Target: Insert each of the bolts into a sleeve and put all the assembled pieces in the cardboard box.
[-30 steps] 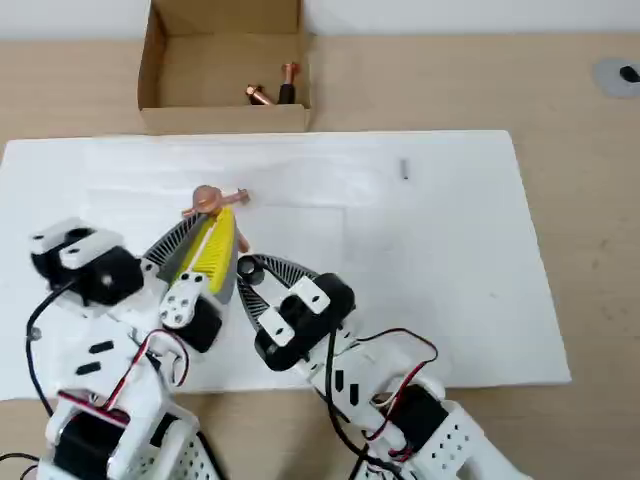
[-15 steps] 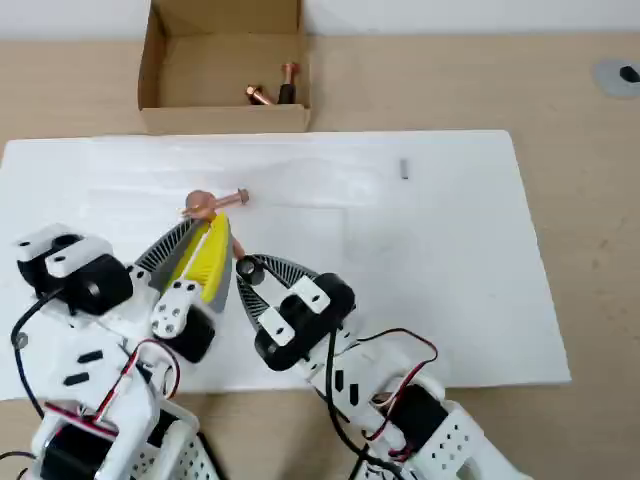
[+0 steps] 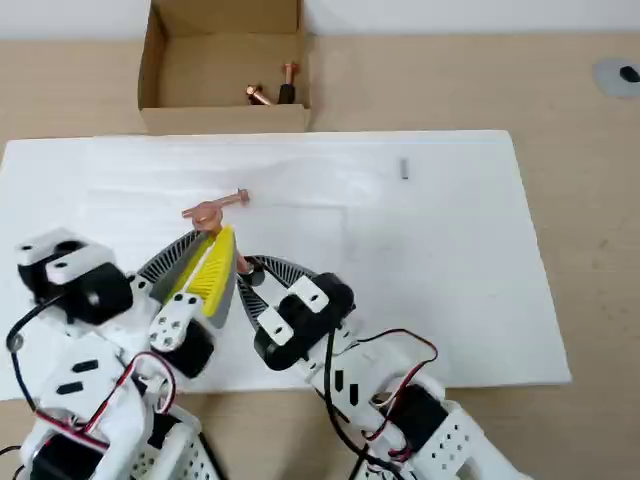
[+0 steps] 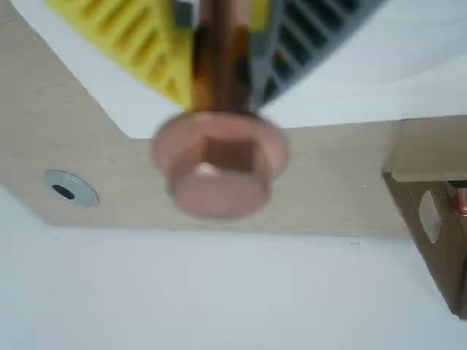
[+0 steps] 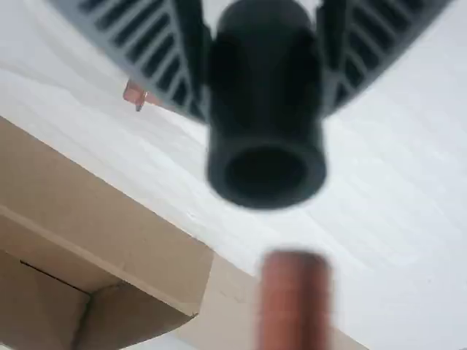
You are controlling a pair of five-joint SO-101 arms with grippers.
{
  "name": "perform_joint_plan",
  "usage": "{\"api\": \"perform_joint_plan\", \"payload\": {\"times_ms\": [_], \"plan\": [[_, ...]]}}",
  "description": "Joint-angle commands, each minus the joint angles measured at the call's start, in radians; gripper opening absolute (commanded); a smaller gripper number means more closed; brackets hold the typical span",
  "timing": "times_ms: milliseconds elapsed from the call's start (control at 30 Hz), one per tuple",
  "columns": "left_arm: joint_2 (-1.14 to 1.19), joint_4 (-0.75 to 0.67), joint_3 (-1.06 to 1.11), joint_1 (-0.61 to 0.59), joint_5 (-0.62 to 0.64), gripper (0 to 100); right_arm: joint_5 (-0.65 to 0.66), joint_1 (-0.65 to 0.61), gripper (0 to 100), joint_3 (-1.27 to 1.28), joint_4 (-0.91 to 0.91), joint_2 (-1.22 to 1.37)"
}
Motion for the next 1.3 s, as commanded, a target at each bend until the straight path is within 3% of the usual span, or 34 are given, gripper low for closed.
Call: {"api": "perform_joint_plan", "payload": {"times_ms": [0, 300, 1267], "plan": [[-0.007, 0.025, -0.077, 0.005, -0.003, 1, -0.011, 0.018, 0.9, -0.004, 0.002, -0.153], [-0.007, 0.069, -0.087, 0.011, 0.005, 1, -0.011, 0.018, 0.9, -0.004, 0.002, -0.153], [-0.007, -0.021, 0.071, 0.04, -0.003, 1, -0.005, 0.028, 0.9, -0.005, 0.002, -0.159]]}}
